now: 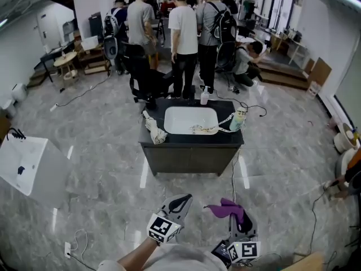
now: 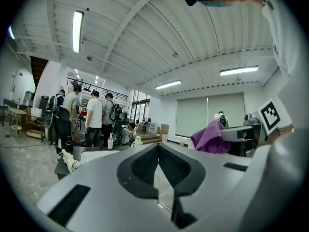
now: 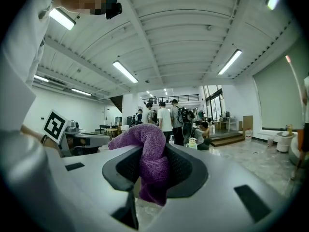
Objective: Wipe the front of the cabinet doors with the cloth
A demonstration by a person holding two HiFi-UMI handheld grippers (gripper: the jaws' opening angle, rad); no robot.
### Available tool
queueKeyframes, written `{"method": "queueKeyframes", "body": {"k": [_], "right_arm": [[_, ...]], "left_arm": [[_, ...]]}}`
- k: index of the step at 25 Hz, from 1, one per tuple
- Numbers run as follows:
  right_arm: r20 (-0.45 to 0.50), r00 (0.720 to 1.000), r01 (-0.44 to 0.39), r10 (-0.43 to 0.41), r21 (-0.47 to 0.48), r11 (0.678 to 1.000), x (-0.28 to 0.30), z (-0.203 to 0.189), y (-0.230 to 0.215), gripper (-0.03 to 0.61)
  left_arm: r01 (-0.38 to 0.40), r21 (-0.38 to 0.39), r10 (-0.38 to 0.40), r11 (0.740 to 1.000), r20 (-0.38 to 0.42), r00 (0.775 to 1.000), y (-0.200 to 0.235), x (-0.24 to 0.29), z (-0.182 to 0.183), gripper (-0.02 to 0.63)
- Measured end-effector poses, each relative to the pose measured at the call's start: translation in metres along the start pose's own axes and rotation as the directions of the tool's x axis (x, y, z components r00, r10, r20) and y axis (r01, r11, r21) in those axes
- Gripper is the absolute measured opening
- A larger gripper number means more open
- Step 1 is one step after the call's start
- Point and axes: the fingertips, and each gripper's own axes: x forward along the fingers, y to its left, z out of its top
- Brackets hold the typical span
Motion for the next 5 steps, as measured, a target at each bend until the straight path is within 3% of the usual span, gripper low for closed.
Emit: {"method": "queueKeyframes", "body": {"k": [5], "right_arm": [[-0.026, 1.0, -0.008, 0.007, -0.013, 1.0, -0.064, -0.006, -0.033, 0.13]], "left_arm": [[-0.009, -0.032, 0.01, 0.999, 0.009, 1.0, -0.082, -0.011, 0.001, 0.006]]}}
